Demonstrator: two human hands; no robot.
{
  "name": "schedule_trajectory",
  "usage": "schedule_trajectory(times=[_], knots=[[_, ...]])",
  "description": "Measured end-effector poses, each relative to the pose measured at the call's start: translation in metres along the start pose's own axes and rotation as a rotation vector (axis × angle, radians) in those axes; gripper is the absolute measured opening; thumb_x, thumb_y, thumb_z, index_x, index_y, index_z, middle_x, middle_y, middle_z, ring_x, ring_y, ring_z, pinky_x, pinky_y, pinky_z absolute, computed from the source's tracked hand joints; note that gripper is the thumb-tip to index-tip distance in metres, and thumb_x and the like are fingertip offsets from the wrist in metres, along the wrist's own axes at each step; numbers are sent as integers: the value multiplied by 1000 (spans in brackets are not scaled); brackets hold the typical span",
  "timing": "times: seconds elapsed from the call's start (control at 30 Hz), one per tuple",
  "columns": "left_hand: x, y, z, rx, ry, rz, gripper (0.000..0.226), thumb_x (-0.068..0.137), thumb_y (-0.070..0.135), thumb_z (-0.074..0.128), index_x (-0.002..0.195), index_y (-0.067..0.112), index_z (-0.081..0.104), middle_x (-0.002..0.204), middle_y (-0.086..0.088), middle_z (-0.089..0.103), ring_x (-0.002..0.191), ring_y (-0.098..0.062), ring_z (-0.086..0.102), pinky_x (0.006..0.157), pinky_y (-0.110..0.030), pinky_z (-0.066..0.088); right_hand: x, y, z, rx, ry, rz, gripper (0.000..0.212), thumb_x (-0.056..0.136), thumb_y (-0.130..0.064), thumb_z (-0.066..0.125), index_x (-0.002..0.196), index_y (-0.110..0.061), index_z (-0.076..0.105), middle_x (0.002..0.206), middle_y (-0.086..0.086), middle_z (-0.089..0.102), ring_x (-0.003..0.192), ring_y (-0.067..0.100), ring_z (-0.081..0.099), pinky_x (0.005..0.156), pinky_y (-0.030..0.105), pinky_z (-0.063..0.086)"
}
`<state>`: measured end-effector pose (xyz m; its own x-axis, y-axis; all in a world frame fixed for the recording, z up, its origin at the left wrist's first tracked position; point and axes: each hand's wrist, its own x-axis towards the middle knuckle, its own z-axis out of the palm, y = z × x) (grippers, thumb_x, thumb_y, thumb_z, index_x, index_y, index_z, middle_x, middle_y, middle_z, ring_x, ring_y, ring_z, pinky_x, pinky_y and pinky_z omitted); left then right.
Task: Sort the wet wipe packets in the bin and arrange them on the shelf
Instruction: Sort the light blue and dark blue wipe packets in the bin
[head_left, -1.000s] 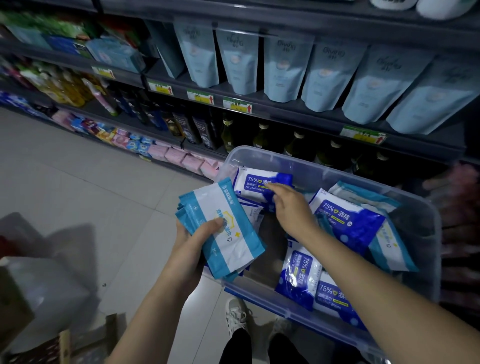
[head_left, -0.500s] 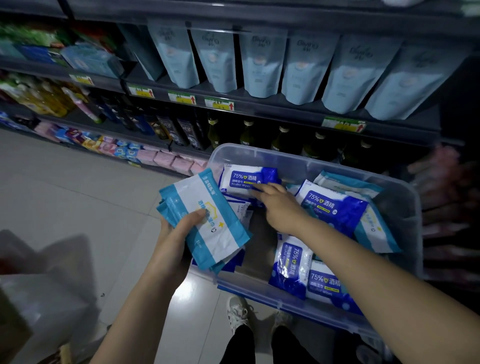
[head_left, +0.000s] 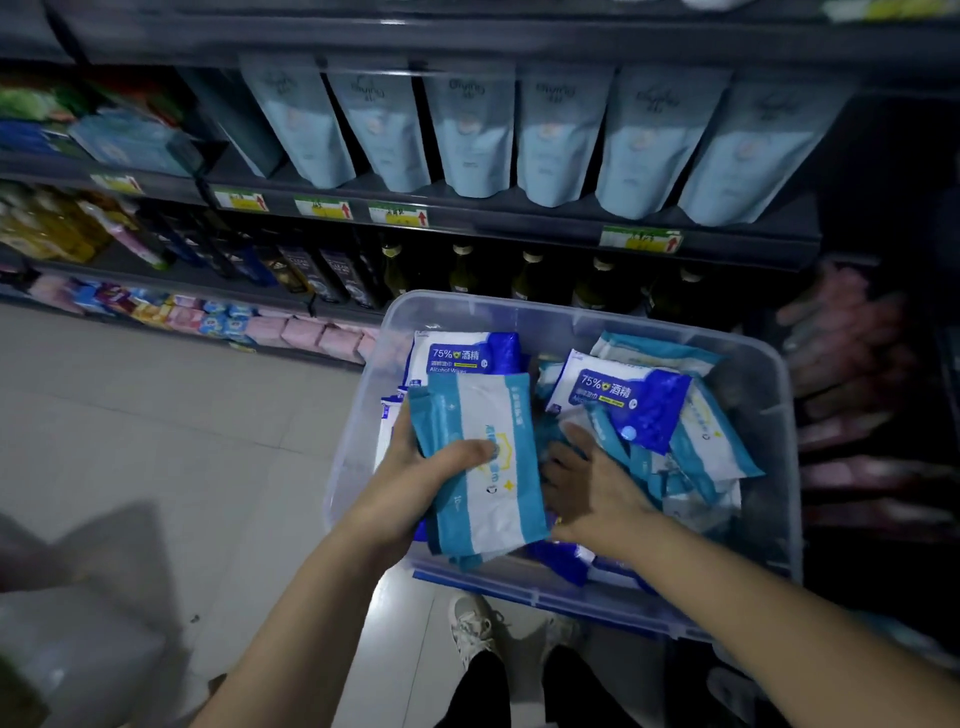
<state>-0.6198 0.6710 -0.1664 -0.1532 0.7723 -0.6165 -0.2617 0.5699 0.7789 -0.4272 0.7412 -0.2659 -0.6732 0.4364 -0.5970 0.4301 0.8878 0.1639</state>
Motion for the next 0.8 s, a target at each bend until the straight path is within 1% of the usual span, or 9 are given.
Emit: schedule_trajectory(times=[0.07,0.13,0.27,0.37,0.47,0.57,0.67,0.73,0.8], knots=[[8,-6,9,48,-8,-31,68,61,22,82,120,25,48,108,-3,70,94,-24,70,86,-47,55,-10,10,-3,-10,27,-13,53,82,-64,47,117,-29,64,124,0,56,130,24,28,113,53,-13],[16,-13,17,73,-4,-60,61,68,16,82,117,28,48,107,-2,70,92,-22,70,86,-46,55,-18,19,7,-81,124,-24,51,92,-52,42,134,-23,51,148,7,35,143,29,9,109,53,-23],[25,-20,31,144,5,-42,61,73,9,78,119,26,43,107,-2,68,88,-18,70,70,-31,58,-25,28,2,-71,159,8,50,94,-44,42,138,-20,43,152,6,29,145,27,1,103,46,-30],[30,-22,40,257,-23,-1,73,73,10,79,128,30,35,110,4,63,92,-12,67,63,-20,56,-29,35,3,-38,114,-33,52,89,-52,49,131,-21,53,143,5,45,143,27,17,104,45,-26],[33,-26,43,383,-22,41,90,69,14,82,138,33,27,120,7,58,103,-13,62,80,-30,56,-37,39,-1,-6,93,-4,46,71,-55,71,105,-24,71,117,3,66,130,26,44,112,45,-19],[33,-27,39,390,-2,31,87,68,14,84,135,32,31,121,4,59,102,-13,63,82,-35,57,-39,36,5,56,166,21,51,91,-42,50,135,-17,45,144,4,41,143,25,15,110,42,-20],[30,-25,35,358,-11,24,78,71,10,81,131,29,35,112,3,63,92,-11,67,67,-23,56,-40,23,-9,463,185,79,40,89,-19,50,129,-13,47,135,3,48,138,22,26,118,38,0],[27,-22,35,320,-40,20,69,74,8,78,126,27,38,107,2,66,85,-9,69,61,-19,54,-39,18,-19,1014,265,171,34,82,-7,49,115,-10,54,122,9,56,119,26,47,108,39,33],[26,-20,36,283,-58,-12,62,76,9,77,123,26,40,104,1,67,82,-9,70,62,-21,55,-43,13,-31,1745,308,228,38,78,1,45,112,-13,58,115,12,60,106,26,57,95,39,47]])
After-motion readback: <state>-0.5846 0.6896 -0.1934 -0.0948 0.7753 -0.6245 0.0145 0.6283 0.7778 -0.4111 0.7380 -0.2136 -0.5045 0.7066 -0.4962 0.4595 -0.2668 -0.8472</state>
